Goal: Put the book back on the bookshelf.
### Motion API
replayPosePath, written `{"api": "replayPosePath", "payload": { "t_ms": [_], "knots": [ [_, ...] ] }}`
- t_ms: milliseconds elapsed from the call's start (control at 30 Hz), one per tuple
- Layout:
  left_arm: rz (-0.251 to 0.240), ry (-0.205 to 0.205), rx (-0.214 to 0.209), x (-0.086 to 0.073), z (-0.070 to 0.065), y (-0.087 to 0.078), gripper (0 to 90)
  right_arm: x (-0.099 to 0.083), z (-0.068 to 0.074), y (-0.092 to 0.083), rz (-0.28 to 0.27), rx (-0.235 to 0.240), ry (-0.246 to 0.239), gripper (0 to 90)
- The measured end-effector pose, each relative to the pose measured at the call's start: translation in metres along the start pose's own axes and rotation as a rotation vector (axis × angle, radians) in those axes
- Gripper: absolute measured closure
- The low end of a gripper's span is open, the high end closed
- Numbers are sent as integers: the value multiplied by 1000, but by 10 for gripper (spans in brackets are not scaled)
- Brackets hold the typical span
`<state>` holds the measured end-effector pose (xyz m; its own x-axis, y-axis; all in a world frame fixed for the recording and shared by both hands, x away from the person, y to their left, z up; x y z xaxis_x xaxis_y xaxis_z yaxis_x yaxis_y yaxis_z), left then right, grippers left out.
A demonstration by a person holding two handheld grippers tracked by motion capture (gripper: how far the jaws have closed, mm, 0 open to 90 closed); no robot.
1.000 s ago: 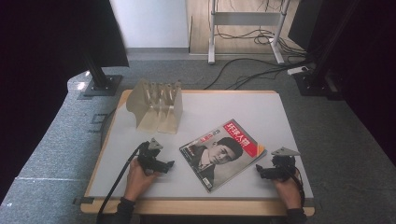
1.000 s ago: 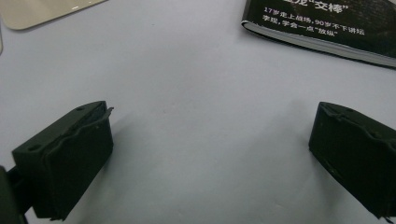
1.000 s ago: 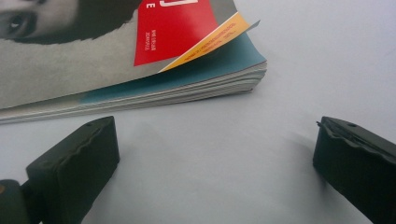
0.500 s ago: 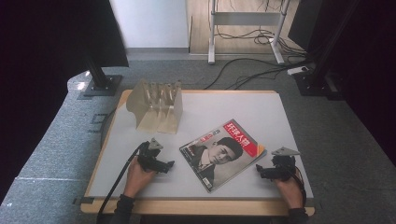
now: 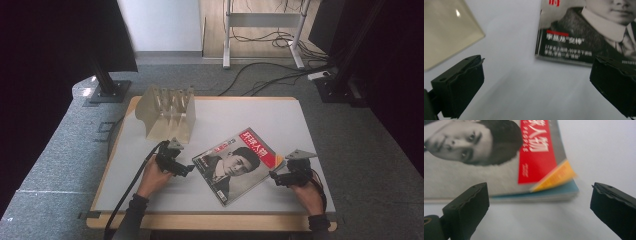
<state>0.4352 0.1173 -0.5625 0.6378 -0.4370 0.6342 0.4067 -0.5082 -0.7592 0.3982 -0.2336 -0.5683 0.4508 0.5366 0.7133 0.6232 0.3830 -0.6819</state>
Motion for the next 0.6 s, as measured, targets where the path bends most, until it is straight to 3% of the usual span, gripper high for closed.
{"api": "replayPosePath", "payload": {
  "t_ms": [367,600],
  "knots": [
    [13,61,-55,41,-25,31,0,32,-8,31,22,26,-56,13],
    [53,95,-62,47,-26,60,0,39,-18,55,47,51,-62,13]
  ]
}}
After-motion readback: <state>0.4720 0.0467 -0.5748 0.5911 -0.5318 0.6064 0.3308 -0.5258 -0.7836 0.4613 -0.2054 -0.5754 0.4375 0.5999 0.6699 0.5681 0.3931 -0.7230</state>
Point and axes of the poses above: each handheld gripper's, and its own axes: y roughly forward along the jaws, x roughly out of its top, z roughly to its left, the point moved 9 cm from there along y, roughly forward along the jaws, and after that the axes turned 12 degrees about -y, right-handed, at the moved point
